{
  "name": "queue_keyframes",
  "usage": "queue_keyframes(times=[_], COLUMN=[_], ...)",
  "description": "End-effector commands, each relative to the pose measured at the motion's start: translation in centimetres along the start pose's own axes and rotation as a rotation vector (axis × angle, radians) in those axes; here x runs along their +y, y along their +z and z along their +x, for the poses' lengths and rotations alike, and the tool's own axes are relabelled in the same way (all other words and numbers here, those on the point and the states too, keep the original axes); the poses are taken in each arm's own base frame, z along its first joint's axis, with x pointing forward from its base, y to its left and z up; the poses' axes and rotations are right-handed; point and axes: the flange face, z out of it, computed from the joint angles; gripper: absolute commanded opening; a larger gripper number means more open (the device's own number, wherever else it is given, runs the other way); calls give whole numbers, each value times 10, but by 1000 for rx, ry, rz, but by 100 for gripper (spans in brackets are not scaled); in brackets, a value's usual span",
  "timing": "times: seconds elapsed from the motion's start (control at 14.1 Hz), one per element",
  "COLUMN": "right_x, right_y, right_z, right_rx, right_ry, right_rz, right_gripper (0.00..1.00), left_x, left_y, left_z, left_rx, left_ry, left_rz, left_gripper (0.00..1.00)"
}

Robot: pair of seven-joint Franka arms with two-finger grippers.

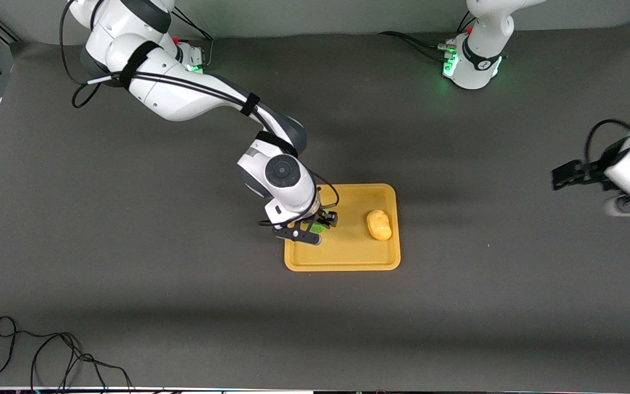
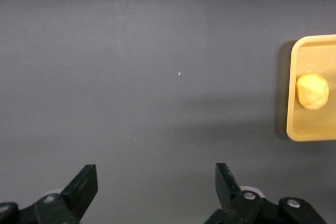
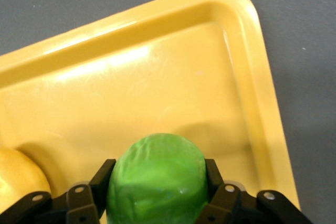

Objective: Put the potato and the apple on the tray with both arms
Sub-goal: 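Carry the apple onto the tray while the left gripper withdraws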

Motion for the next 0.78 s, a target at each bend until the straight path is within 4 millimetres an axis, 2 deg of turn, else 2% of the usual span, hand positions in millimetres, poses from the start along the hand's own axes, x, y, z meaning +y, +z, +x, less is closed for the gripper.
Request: queue_keyframes(times=[0.0,0.07,0.14,0.21,0.28,0.35,0.49,0.57,0.71], right_x=[-9,-9,-9,-8,-7,-6,-5,-10,-10], right_y=[9,9,11,15,17,17,3,-17,-71], right_z=[1,0,1,0,-1,0,5,1,4], right_rx=[50,58,59,57,63,74,80,73,47], right_ry=[33,56,70,68,59,50,48,39,34], right_rz=[18,14,12,8,2,-3,-19,-45,-73], right_gripper=[27,28,39,73,88,96,100,100,100], left_x=[6,2,2,3,3,5,6,9,12], left_y=[14,16,17,16,15,16,15,11,3], left_z=[-29,-35,-35,-33,-32,-30,-30,-31,-30], left_rx=[49,57,60,65,67,66,67,67,77], left_ry=[14,5,-2,-9,-21,-24,-21,-18,-17], left_rz=[13,20,21,20,18,16,16,16,16], left_gripper=[100,100,100,100,100,100,100,100,100])
